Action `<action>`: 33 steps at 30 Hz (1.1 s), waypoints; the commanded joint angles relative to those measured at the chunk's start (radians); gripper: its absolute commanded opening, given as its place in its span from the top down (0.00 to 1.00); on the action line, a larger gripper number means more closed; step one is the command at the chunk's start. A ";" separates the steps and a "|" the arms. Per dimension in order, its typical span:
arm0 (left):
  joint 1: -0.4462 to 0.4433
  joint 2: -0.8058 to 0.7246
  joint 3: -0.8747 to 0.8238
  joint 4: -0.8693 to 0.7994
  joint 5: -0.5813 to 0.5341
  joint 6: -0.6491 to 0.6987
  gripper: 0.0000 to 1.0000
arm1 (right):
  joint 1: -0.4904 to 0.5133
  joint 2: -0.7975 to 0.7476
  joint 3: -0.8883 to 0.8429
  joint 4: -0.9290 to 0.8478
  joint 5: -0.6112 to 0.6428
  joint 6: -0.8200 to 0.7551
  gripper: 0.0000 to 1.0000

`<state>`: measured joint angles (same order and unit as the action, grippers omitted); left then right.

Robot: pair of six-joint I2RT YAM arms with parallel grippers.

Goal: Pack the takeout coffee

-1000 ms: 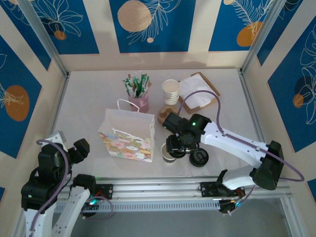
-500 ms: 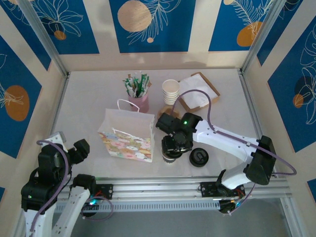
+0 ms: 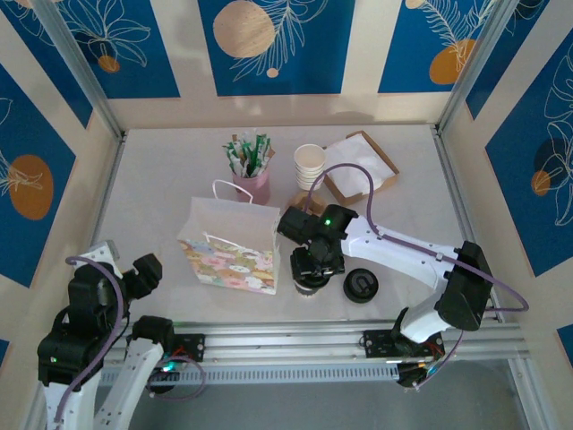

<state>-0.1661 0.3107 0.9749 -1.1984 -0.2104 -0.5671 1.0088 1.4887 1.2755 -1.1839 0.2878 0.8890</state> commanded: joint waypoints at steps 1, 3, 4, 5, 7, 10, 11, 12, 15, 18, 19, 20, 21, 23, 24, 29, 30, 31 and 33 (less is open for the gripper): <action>-0.005 -0.016 -0.013 -0.032 -0.009 0.008 0.21 | 0.009 0.011 0.032 -0.023 0.004 -0.011 0.28; -0.005 -0.016 -0.013 -0.030 -0.009 0.008 0.21 | 0.010 0.012 0.038 -0.025 -0.001 -0.008 0.28; -0.006 -0.016 -0.013 -0.030 -0.009 0.007 0.21 | 0.010 0.012 0.041 -0.027 0.000 -0.007 0.28; -0.004 -0.017 -0.013 -0.030 -0.010 0.008 0.21 | 0.010 0.010 0.045 -0.029 -0.001 -0.008 0.28; -0.006 -0.016 -0.013 -0.029 -0.011 0.009 0.21 | 0.011 0.010 0.058 -0.036 -0.002 -0.009 0.28; -0.005 -0.017 -0.019 -0.028 -0.012 0.010 0.21 | 0.011 0.011 0.067 -0.044 0.001 -0.014 0.28; -0.006 -0.017 -0.019 -0.027 -0.013 0.010 0.21 | 0.011 0.013 0.067 -0.045 0.002 -0.015 0.28; -0.006 -0.016 -0.019 -0.026 -0.013 0.011 0.21 | 0.010 0.017 0.067 -0.046 0.002 -0.019 0.28; -0.005 -0.016 -0.021 -0.023 -0.013 0.010 0.20 | 0.010 0.034 0.069 -0.056 0.001 -0.020 0.28; -0.006 -0.017 -0.022 -0.021 -0.014 0.011 0.20 | 0.010 0.045 0.067 -0.059 -0.001 -0.021 0.28; -0.006 -0.016 -0.022 -0.021 -0.013 0.010 0.21 | 0.010 0.049 0.066 -0.060 0.000 -0.021 0.28; -0.006 -0.017 -0.022 -0.020 -0.014 0.010 0.20 | 0.010 0.052 0.067 -0.062 0.000 -0.020 0.28; -0.006 -0.017 -0.023 -0.021 -0.013 0.010 0.20 | 0.011 0.054 0.066 -0.060 -0.001 -0.021 0.28; -0.006 -0.015 -0.024 -0.020 -0.014 0.010 0.20 | 0.010 0.060 0.068 -0.056 -0.005 -0.024 0.28; -0.006 -0.015 -0.024 -0.017 -0.011 0.010 0.20 | 0.010 0.062 0.070 -0.053 -0.007 -0.025 0.28; -0.006 -0.012 -0.025 -0.016 -0.012 0.012 0.20 | 0.010 0.067 0.065 -0.035 -0.025 -0.021 0.28; -0.005 -0.012 -0.025 -0.017 -0.012 0.012 0.20 | 0.010 0.067 0.065 -0.034 -0.027 -0.021 0.28; -0.005 -0.012 -0.027 -0.016 -0.012 0.011 0.20 | 0.011 0.066 0.067 -0.035 -0.028 -0.021 0.28; -0.006 -0.013 -0.027 -0.016 -0.012 0.010 0.20 | 0.011 0.065 0.071 -0.036 -0.031 -0.021 0.28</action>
<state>-0.1661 0.3065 0.9558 -1.2133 -0.2108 -0.5667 1.0088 1.5414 1.3281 -1.2175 0.2874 0.8711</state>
